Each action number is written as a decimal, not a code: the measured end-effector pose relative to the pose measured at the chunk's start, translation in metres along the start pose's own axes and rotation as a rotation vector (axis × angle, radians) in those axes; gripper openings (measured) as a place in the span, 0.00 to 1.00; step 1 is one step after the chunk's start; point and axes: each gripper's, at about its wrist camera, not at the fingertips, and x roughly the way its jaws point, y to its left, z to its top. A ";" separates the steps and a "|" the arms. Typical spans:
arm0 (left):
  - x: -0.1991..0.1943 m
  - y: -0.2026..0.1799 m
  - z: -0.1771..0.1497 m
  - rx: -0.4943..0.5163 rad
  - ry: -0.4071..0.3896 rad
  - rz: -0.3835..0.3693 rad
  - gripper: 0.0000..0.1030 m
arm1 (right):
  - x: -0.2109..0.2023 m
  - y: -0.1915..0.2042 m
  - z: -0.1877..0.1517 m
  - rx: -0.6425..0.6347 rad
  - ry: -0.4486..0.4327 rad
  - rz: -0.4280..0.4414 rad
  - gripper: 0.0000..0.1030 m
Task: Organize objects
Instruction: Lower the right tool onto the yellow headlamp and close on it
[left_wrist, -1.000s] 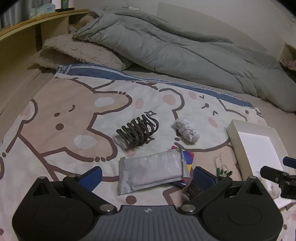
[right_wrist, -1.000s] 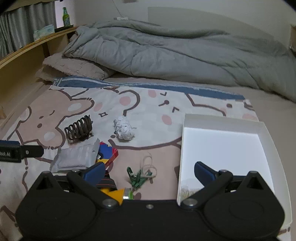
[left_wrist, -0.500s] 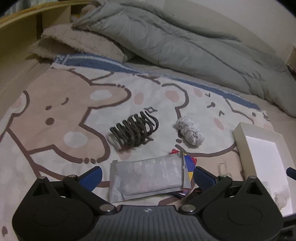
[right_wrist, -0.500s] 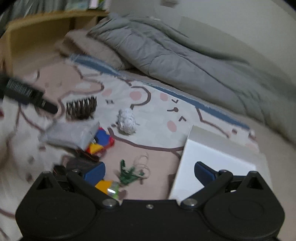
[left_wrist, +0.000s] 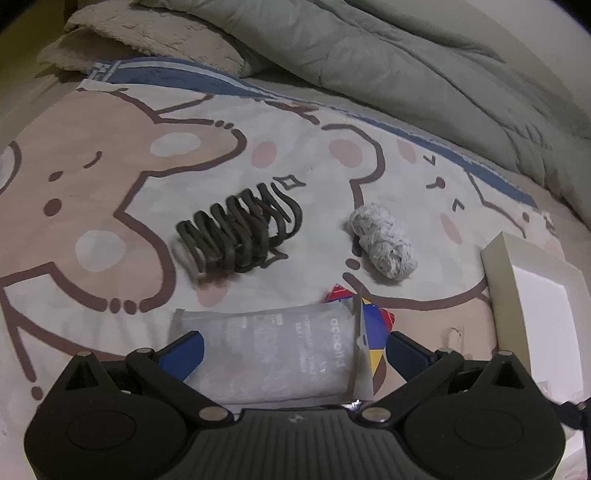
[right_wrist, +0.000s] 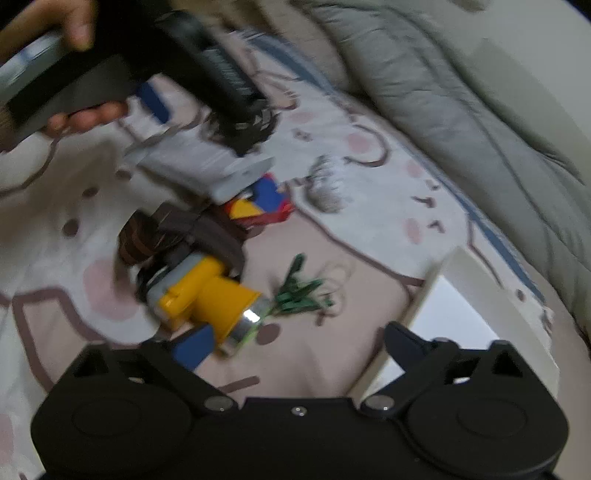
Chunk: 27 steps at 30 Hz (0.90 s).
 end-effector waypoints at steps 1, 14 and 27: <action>0.003 -0.002 0.000 0.004 0.008 0.000 1.00 | 0.003 0.001 0.000 -0.010 0.010 0.013 0.87; 0.030 -0.003 -0.002 0.051 0.058 0.051 1.00 | 0.025 0.041 0.012 -0.196 0.076 0.087 0.57; 0.032 0.022 -0.001 0.068 0.081 0.103 1.00 | -0.016 0.038 -0.001 -0.133 0.121 0.274 0.57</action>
